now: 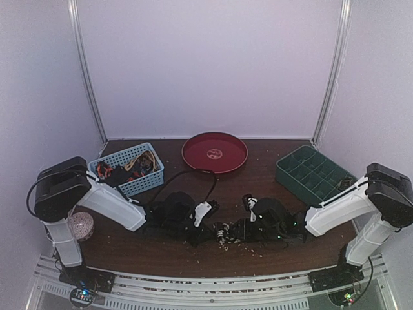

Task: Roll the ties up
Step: Roll the tie at the center of the board.

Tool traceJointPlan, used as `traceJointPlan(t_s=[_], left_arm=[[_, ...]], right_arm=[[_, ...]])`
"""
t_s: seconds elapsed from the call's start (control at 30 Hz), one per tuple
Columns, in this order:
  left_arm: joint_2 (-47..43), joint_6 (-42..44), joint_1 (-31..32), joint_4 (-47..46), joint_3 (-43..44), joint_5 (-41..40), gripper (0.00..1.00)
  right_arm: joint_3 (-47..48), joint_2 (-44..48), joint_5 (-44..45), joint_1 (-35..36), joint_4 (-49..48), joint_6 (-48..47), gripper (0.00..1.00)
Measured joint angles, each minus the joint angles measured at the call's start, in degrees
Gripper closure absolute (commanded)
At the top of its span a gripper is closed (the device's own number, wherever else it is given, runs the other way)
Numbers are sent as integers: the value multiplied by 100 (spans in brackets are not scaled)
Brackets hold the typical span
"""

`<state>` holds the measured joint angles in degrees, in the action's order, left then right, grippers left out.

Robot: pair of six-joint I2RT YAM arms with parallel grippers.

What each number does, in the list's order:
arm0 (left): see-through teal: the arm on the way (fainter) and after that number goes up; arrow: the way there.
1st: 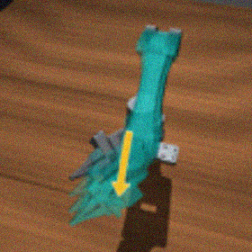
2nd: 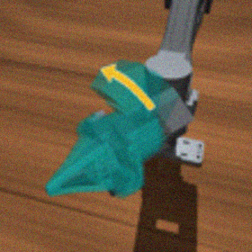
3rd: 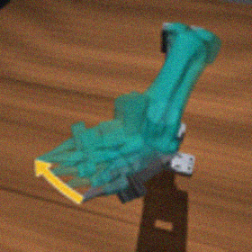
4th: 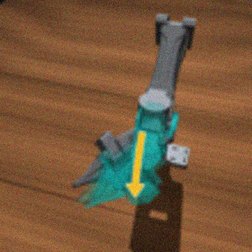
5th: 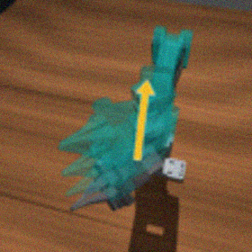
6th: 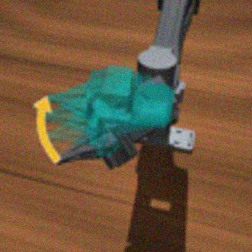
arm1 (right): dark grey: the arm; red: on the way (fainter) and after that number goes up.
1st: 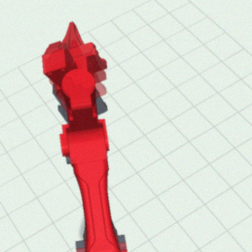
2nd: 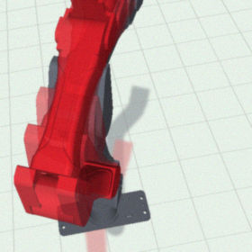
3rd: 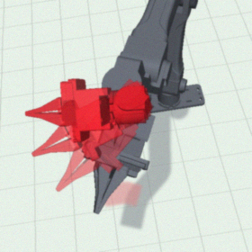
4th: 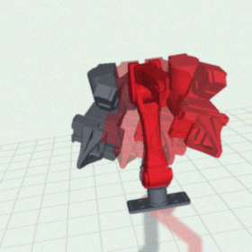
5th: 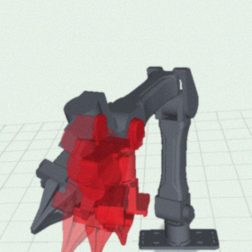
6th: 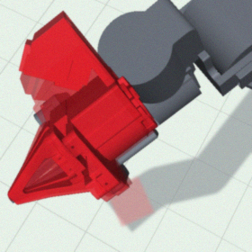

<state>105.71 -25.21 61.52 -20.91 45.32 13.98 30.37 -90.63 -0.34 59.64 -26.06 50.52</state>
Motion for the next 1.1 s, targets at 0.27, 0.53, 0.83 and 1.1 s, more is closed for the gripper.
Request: traceJointPlan(t_s=[0.27,0.53,0.83,1.1], left_arm=[[0,0,28,55,240,-9,97],[0,-7,85,188,378,-28,89],[22,-9,90,256,402,-50,86],[39,17,136,546,752,-118,85]], right_arm=[[-63,66,92,-37,22,-63,77],[-116,133,164,-42,74,-68,77],[-205,251,291,-42,168,-85,77],[-258,498,549,-59,345,-109,77]])
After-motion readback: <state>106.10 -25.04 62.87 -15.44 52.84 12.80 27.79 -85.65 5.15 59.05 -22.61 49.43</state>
